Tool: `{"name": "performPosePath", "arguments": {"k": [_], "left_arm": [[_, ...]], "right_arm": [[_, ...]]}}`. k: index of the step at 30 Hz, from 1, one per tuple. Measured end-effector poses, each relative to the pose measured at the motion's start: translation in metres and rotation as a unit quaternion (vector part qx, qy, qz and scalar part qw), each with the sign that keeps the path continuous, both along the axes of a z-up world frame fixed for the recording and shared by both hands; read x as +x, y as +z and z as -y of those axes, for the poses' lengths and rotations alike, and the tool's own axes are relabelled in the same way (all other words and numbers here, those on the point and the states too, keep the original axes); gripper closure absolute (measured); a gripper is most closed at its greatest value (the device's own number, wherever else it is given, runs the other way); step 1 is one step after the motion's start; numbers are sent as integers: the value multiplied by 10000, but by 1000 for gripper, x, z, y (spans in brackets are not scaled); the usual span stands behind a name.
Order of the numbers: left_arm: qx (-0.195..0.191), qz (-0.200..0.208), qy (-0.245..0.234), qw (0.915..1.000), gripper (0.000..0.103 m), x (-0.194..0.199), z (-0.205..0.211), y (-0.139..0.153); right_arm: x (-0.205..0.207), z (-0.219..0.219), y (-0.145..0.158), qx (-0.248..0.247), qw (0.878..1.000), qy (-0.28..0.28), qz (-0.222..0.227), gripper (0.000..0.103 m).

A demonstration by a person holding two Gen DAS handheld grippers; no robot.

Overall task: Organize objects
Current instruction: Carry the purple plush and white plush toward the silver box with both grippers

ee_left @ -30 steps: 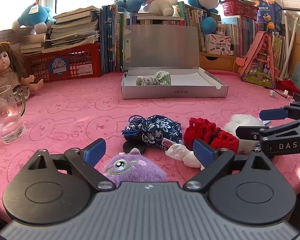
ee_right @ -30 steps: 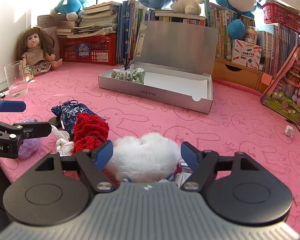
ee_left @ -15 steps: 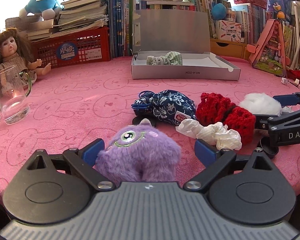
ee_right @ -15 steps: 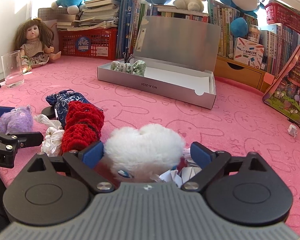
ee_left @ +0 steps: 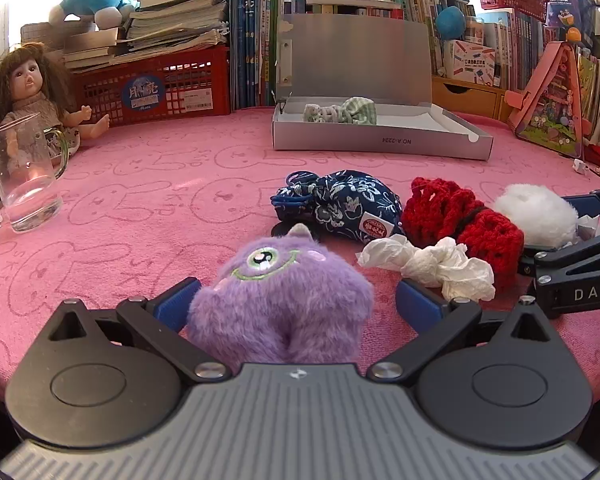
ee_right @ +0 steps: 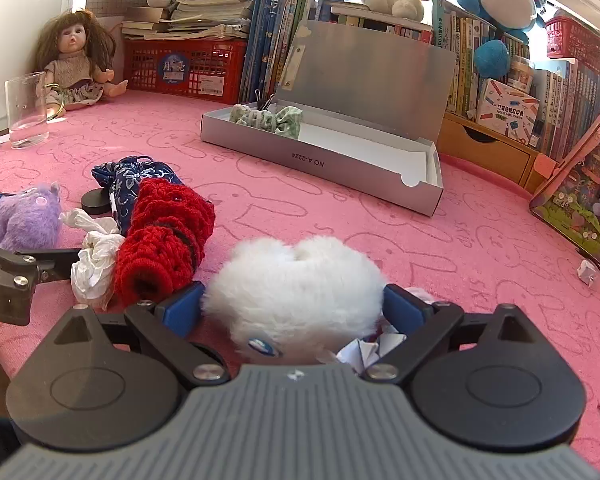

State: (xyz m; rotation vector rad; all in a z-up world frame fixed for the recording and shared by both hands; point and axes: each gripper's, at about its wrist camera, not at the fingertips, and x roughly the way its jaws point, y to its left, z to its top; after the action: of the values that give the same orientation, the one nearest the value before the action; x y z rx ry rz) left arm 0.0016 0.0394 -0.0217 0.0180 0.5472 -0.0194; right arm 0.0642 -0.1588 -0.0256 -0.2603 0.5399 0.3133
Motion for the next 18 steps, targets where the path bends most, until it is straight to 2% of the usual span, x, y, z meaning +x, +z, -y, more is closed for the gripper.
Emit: {"name": "performPosePath", "arguments": {"k": [13,18], "left_arm": [[-11,-105,58,9999,1,-2,0,3],[-30,-70,108,9999,10,-4,0,5]], "right_arm": [[0,1,2,75,10000,8,-29,6],[2,1,3,78,9999,22,-65,9]]}}
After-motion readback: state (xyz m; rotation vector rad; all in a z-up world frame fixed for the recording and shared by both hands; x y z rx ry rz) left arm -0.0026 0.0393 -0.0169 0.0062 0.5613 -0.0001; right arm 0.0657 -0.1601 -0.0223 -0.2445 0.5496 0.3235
